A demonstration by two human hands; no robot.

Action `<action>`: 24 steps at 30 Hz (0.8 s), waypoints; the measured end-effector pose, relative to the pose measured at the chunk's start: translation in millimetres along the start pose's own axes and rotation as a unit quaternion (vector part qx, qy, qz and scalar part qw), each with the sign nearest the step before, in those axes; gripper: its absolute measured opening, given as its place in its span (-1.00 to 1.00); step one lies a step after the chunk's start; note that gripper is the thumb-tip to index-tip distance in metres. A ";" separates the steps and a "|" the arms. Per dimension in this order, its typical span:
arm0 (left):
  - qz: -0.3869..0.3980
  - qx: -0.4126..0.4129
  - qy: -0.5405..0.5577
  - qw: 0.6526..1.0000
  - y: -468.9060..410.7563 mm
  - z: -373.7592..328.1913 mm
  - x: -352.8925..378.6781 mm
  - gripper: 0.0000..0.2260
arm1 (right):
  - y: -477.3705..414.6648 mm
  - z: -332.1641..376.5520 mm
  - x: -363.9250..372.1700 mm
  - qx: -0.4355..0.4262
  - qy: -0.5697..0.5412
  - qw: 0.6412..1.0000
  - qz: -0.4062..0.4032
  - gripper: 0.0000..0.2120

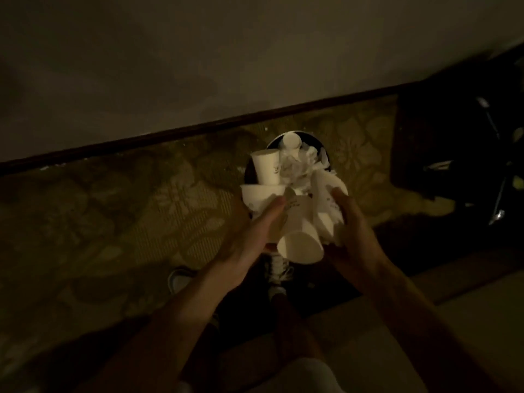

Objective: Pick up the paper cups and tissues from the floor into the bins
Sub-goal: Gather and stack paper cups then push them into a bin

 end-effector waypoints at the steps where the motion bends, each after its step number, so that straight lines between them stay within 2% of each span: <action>1: 0.003 0.014 -0.004 1.000 -11.6 0.3 9.7 -0.18 | -14.5 2.9 -8.2 0.004 -0.005 1.000 -0.004 -0.68; 3: -0.013 0.039 -0.014 0.999 -33.8 1.2 26.0 -0.22 | -41.9 11.4 -23.2 0.004 0.008 1.000 -0.026 -0.65; 6: -0.024 0.089 -0.050 0.994 -68.3 0.2 46.0 -0.20 | -87.0 26.7 -36.1 -0.012 0.034 0.998 -0.048 -0.44; 9: -0.031 0.112 -0.097 0.989 -101.1 -3.1 67.7 0.07 | -125.0 51.4 -42.2 -0.086 0.072 0.993 -0.044 -0.59; 11: -0.056 0.131 -0.109 0.984 -122.7 -5.2 76.8 0.18 | -150.7 62.0 -44.6 -0.126 0.124 0.984 -0.028 -0.65; 13: -0.076 0.148 -0.123 0.978 -142.6 -5.4 83.7 0.18 | -175.0 66.7 -46.8 -0.151 0.180 0.972 -0.022 -0.58; 16: -0.117 0.154 -0.173 0.966 -161.8 -3.9 84.8 0.19 | -198.9 73.0 -43.2 -0.211 0.303 0.929 -0.034 -0.35; 19: -0.121 0.166 -0.252 0.946 -169.0 -3.6 87.1 0.20 | -218.3 62.9 -35.4 -0.223 0.311 0.924 0.015 -0.54; 21: -0.118 0.184 -0.317 0.923 -169.5 -2.9 89.9 0.15 | -227.4 57.8 -32.0 -0.220 0.343 0.913 0.029 -0.53; 24: -0.125 0.181 -0.371 0.902 -174.5 1.2 89.7 0.11 | -237.7 54.7 -28.3 -0.211 0.372 0.903 0.042 -0.39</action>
Point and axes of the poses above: each hand's wrist, its own y-axis away from the middle knuckle, its own x-axis out of the palm, z = x × y, the point moved 7 cm from there along -y, towards the middle knuckle, and after that the axes turned 3 degrees about -x, right-handed, at the moved point
